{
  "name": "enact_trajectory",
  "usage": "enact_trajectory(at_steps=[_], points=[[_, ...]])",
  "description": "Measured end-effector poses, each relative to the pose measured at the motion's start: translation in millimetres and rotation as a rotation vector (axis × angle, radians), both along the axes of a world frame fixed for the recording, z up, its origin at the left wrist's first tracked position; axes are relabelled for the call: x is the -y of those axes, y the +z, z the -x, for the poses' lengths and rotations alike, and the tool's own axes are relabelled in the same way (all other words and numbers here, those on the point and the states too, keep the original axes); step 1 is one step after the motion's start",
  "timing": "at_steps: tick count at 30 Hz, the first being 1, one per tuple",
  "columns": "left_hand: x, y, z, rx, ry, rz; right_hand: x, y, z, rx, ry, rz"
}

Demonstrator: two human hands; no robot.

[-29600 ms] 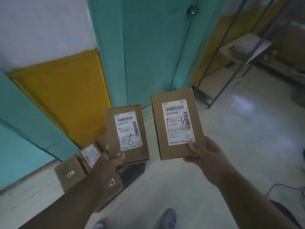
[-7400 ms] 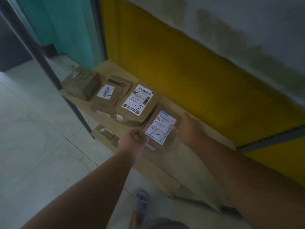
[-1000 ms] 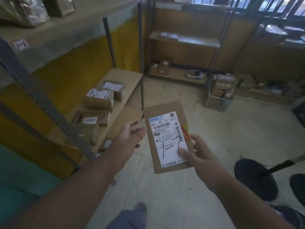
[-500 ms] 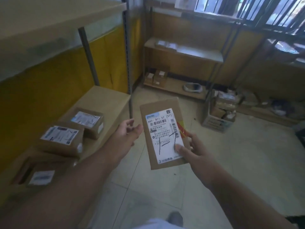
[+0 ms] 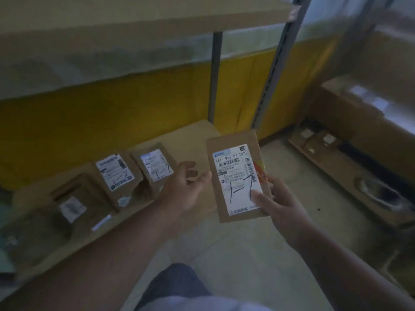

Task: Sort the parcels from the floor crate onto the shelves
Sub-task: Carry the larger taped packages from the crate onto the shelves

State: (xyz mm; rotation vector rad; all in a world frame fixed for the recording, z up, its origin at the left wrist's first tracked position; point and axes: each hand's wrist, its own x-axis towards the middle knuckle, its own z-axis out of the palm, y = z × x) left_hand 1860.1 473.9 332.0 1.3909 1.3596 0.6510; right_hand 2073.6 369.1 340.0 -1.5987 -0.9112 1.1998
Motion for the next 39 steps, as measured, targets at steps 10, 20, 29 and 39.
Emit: enact_trajectory(at_steps=[10,20,29,39], points=[[-59,-29,2,-0.235,0.214,0.042,-149,-38,-18,-0.044,0.206,0.114],[-47,-66,-31,-0.660,0.355,0.101,-285,-105,-20,0.086,0.448,0.269],[-45,-93,-70,-0.741,0.418,0.165,-327,-150,-6,0.286,0.536,0.262],[-36,-100,-79,-0.768,0.422,0.141,-312,-125,-16,0.816,0.617,0.056]])
